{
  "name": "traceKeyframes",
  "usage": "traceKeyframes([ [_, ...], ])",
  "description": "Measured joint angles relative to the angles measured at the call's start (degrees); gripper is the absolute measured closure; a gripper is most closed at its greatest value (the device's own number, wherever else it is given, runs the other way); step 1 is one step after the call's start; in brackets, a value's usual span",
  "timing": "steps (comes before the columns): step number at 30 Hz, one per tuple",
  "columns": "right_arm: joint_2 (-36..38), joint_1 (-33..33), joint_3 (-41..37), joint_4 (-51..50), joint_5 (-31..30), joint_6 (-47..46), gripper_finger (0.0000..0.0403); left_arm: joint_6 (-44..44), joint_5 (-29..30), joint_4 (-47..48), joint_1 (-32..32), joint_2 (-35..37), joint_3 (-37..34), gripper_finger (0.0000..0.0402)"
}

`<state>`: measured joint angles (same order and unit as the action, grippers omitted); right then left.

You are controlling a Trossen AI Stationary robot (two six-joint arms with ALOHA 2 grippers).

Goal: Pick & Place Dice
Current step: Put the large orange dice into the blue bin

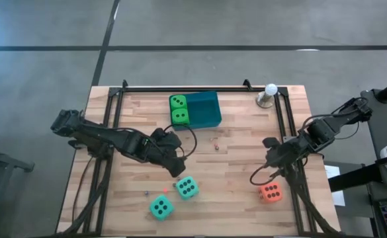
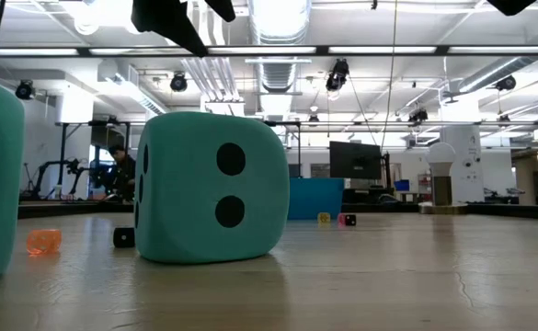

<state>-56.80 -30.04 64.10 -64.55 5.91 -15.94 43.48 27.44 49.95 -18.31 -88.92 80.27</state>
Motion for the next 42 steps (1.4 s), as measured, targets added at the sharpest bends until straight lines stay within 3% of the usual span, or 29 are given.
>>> traceKeyframes([
  [7, -0.7, 0.0, -0.4, -0.8, -1.0, 4.5, 0.0223, 0.0, 0.0, 0.0, 0.0, 0.0, 0.0, 0.0007],
  [12, -3.3, -1.9, 1.2, -8.2, -1.1, 5.7, 0.0223, 0.0, 0.0, 0.0, 0.0, 0.0, 0.0, 0.0005],
  [19, -7.4, -10.0, 4.1, -10.4, -1.3, -1.8, 0.0223, 0.0, 0.0, 0.0, 0.0, 0.0, 0.0, 0.0009],
  [29, -14.6, -24.4, 9.2, -10.6, -6.4, -17.6, 0.0223, 0.0, 0.0, 0.0, 0.0, 0.0, 0.0, 0.0006],
  [35, -18.1, -29.8, 10.5, -11.5, -12.4, -17.9, 0.0222, 0.0, 0.0, 0.0, 0.0, 0.0, 0.0, 0.0008],
  [42, -21.7, -30.9, 10.6, -11.5, -16.8, -17.3, 0.022, 0.0, 0.0, 0.0, 0.0, 0.0, 0.0, 0.0007],
])
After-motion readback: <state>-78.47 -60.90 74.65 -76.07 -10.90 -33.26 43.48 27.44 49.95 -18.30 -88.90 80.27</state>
